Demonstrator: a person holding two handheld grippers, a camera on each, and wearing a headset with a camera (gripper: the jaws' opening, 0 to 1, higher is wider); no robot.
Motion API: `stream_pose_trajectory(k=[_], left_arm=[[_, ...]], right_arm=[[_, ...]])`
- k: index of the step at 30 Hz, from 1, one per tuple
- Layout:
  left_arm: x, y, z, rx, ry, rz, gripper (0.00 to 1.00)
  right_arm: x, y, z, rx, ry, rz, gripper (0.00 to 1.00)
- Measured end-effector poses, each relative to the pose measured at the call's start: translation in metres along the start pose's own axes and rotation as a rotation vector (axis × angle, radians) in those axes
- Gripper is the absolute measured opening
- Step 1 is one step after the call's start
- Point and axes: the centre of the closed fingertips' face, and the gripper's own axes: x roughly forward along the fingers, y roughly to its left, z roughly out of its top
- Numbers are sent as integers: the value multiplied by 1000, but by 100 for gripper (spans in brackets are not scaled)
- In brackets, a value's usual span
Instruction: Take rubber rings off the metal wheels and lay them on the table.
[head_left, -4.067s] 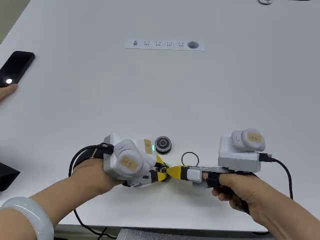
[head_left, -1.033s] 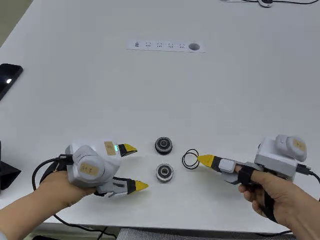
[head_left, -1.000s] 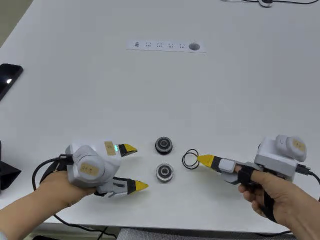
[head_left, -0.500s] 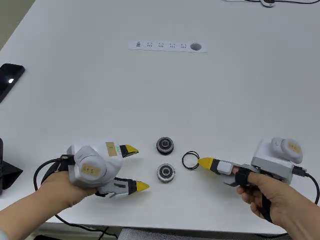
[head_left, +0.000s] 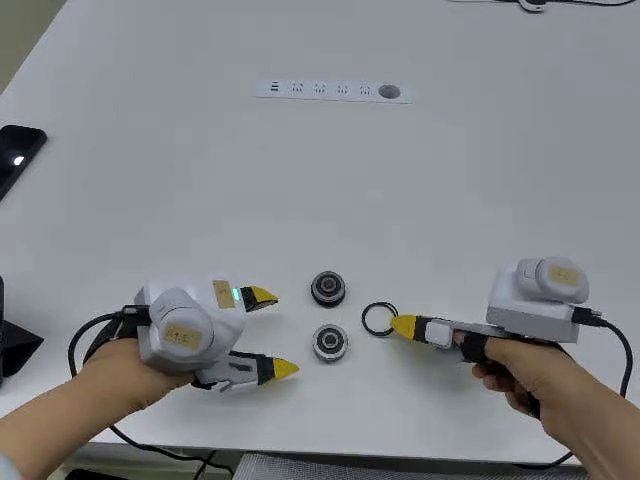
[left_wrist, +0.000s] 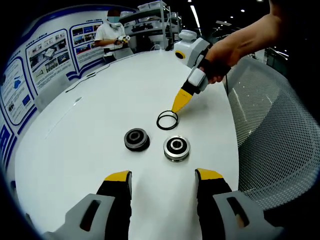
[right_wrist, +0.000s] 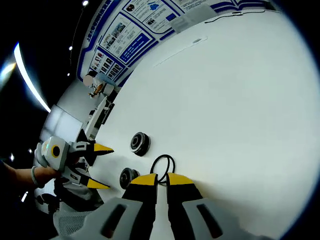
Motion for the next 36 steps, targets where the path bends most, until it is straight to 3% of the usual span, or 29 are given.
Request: stream_pose_trajectory(k=[9,21,29,36], left_arm=[[1,0,0,8,3,-1,52],[1,0,0,8,1,-2,52],[1,1,0,8,-2,1,51],[0,3,3,4,-8,8,51]], right_arm=[[0,2,-2,-196,74,-50,11],[-1,2,-12,-562,211,-132,19],[-4,5,-10,-618,216,-148,21],[-10,14,5,-558,126,-134,20]])
